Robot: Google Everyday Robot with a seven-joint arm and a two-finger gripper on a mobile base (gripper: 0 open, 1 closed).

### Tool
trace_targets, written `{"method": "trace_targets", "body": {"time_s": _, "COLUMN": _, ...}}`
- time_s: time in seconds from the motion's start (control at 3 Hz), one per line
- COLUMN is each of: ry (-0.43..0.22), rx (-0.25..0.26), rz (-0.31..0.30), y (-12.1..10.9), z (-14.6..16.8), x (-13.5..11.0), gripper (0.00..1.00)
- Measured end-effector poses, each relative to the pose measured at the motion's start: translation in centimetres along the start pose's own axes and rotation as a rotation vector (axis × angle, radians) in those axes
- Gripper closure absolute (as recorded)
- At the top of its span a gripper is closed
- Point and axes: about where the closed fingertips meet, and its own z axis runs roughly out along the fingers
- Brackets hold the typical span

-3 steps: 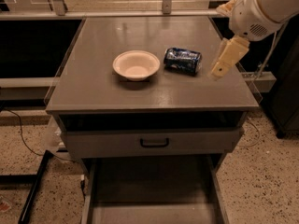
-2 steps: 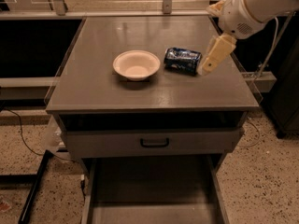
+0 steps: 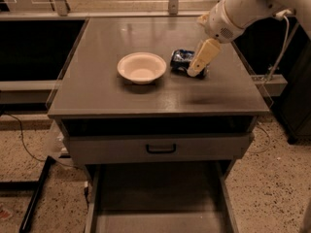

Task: Place pepsi can into middle drawer

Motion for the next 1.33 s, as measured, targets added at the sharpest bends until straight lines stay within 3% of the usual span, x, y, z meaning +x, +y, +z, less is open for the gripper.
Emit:
{"method": "trace_targets", "body": {"time_s": 0.33, "ry": -0.005, "rx": -0.055, "rz": 0.035, "y": -0.2, "z": 3.4, "x": 0.5, "gripper": 0.00}}
{"method": "trace_targets", "body": {"time_s": 1.0, "ry": 0.022, "rx": -0.114, "rz": 0.102, "y": -0.3, "z": 7.5, "x": 2.6, "gripper": 0.00}}
{"method": "trace_targets", "body": {"time_s": 1.33, "ry": 0.022, "rx": -0.114, "rz": 0.103, "y": -0.3, "z": 7.5, "x": 2.7, "gripper": 0.18}}
